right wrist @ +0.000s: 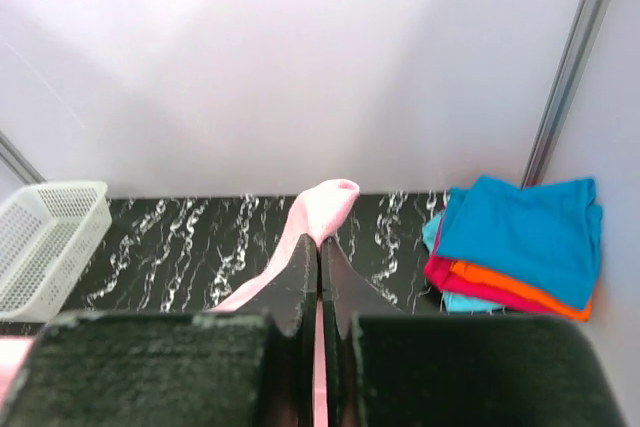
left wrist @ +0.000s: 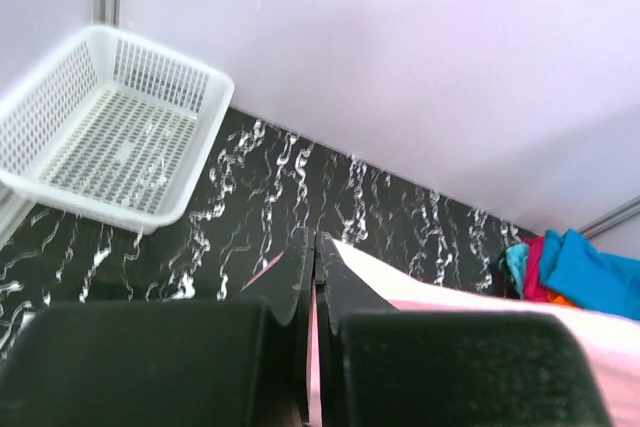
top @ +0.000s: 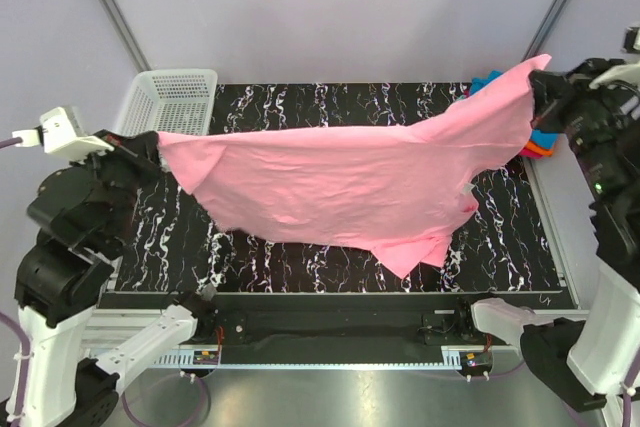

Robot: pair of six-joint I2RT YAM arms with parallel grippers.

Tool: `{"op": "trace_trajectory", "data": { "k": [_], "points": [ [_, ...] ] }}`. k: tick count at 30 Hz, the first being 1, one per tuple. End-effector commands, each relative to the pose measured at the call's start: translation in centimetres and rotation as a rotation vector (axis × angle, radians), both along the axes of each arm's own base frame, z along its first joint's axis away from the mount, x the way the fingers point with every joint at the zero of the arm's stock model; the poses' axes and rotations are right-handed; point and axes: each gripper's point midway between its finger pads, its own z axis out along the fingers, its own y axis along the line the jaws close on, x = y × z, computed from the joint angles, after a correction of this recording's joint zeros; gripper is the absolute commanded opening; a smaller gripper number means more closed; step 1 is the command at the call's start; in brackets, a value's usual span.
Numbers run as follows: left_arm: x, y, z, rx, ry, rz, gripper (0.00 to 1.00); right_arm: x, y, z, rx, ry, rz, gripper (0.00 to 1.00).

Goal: Fold and stack the t-shirts
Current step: Flatten the tshirt out

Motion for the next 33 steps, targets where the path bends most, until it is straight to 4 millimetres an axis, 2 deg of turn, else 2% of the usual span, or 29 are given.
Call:
{"op": "trace_trajectory", "data": {
  "k": [1,3,6,11,14,15,16,18,20,21,22,23,24,25,26,28,29,31,32,33],
  "points": [
    [-1.7,1.3,5.4,0.001,-0.170,0.004,0.00,-1.8,-0.3,2.3,-0.052,-0.080,0.012,0.00],
    [-2.6,1.4,7.2,-0.010,-0.217,-0.012,0.00,-3.5,-0.8,4.2,-0.075,-0.145,0.005,0.00],
    [-3.6,1.0,8.7,-0.033,-0.262,-0.060,0.00,-6.0,-1.0,6.3,-0.067,-0.222,0.018,0.00],
    [-5.1,0.3,9.0,-0.055,-0.299,-0.139,0.00,-10.4,-1.2,9.0,-0.061,-0.350,0.045,0.00],
    [-6.2,-1.5,10.1,-0.032,-0.344,-0.259,0.00,-11.8,-1.5,10.2,-0.092,-0.411,0.038,0.00],
    [-6.6,-1.8,10.7,-0.025,-0.360,-0.286,0.00,-11.6,-1.7,10.4,-0.105,-0.415,0.030,0.00],
    [-6.2,-2.1,10.8,-0.019,-0.352,-0.289,0.00,-11.4,-1.7,10.5,-0.106,-0.416,0.026,0.00],
    [-5.4,-2.0,10.8,-0.005,-0.339,-0.268,0.00,-9.3,-1.0,9.8,-0.107,-0.372,0.044,0.00],
    [-3.0,-2.6,9.7,0.019,-0.272,-0.238,0.00,-5.4,-0.2,7.7,-0.116,-0.274,0.054,0.00],
    [-1.7,-2.6,8.7,0.028,-0.233,-0.206,0.00,-3.9,-0.1,6.8,-0.106,-0.235,0.047,0.00],
    [0.4,-3.3,7.3,0.044,-0.173,-0.188,0.00,-2.3,0.1,6.0,-0.108,-0.208,0.040,0.00],
    [1.6,-3.7,6.4,0.054,-0.139,-0.175,0.00,0.9,0.3,3.5,-0.117,-0.119,0.023,0.00],
    [3.0,-3.9,4.9,0.067,-0.094,-0.149,0.00,2.5,0.3,2.3,-0.115,-0.083,0.010,0.00],
    [5.2,-4.7,3.4,0.079,-0.038,-0.138,0.00,3.9,0.4,1.8,-0.111,-0.081,0.000,0.00],
    [6.5,-4.7,2.4,0.087,-0.007,-0.119,0.00,6.6,0.7,-1.0,-0.125,-0.005,-0.007,0.00],
    [10.1,-5.9,-0.9,0.078,0.083,-0.127,0.00,9.1,1.2,-2.3,-0.128,0.009,-0.008,0.00],
    [11.7,-4.9,-2.1,0.065,0.117,-0.096,0.00,11.5,1.5,-4.4,-0.140,0.063,-0.005,0.00],
    [14.9,-5.3,-4.8,0.021,0.183,-0.112,0.00,13.8,1.8,-5.6,-0.144,0.094,0.008,0.00],
    [16.1,-4.3,-5.5,0.014,0.199,-0.082,0.00,15.7,1.7,-6.4,-0.145,0.115,0.012,0.00],
    [16.9,-4.3,-5.7,-0.005,0.205,-0.090,0.00,16.5,1.7,-6.6,-0.142,0.123,0.017,0.00]
  ]
}}
